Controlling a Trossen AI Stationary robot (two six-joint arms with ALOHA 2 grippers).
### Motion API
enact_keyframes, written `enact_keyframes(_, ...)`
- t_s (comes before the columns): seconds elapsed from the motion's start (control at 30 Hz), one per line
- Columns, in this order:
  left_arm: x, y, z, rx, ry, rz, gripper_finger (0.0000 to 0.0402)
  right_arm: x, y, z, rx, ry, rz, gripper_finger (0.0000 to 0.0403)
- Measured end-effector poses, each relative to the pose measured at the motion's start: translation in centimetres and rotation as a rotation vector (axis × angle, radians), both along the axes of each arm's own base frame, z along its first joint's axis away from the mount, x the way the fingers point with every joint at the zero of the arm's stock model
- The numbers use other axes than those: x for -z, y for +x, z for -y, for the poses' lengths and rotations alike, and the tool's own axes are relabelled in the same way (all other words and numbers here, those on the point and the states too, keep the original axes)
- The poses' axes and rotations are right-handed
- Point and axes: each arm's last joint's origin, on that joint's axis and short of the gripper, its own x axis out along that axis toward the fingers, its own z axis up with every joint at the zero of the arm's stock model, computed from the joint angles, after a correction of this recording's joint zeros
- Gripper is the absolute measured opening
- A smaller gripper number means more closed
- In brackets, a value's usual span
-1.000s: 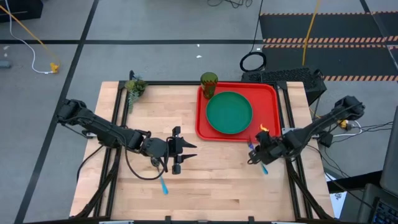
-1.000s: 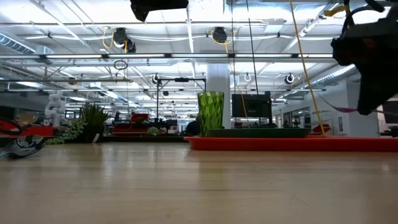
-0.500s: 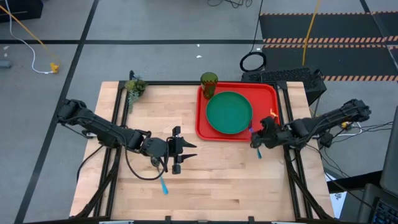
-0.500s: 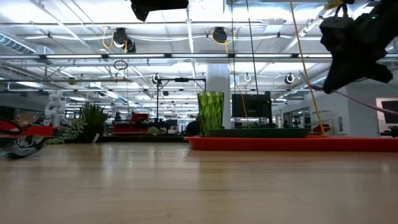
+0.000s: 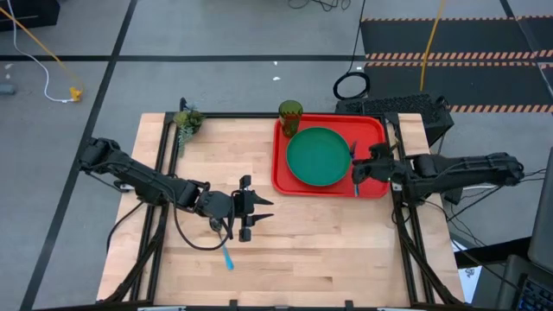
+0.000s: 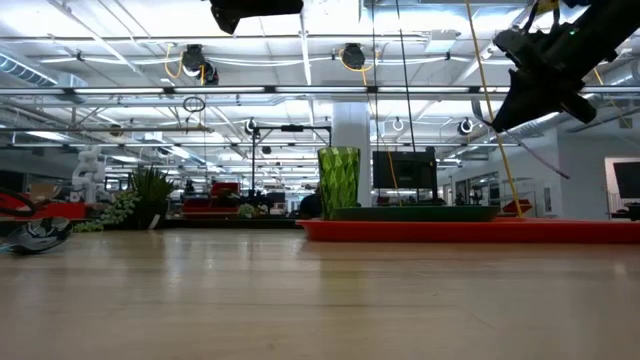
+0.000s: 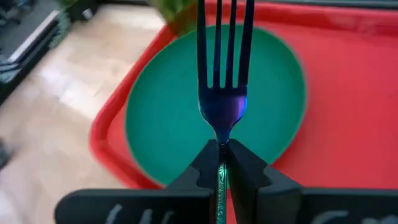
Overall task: Pick and place plate/cup/fork/spoon on tray
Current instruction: Put the blue fork on the right side of the plate on the red tray
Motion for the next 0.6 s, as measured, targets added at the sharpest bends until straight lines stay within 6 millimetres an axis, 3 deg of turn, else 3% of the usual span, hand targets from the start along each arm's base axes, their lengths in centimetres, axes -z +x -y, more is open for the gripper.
enact_keyframes(0.3,0.0,0.0,0.0,-0.001,0.000,0.000,0.0150,0.3,-0.2,2.5,0.150,-0.024,-0.063,0.0008)
enact_keyframes(0.6,0.0,0.0,0.0,0.002,0.007,0.000,0.0150,1.7,0.6,5.0,0.242,0.115,-0.138,0.0008)
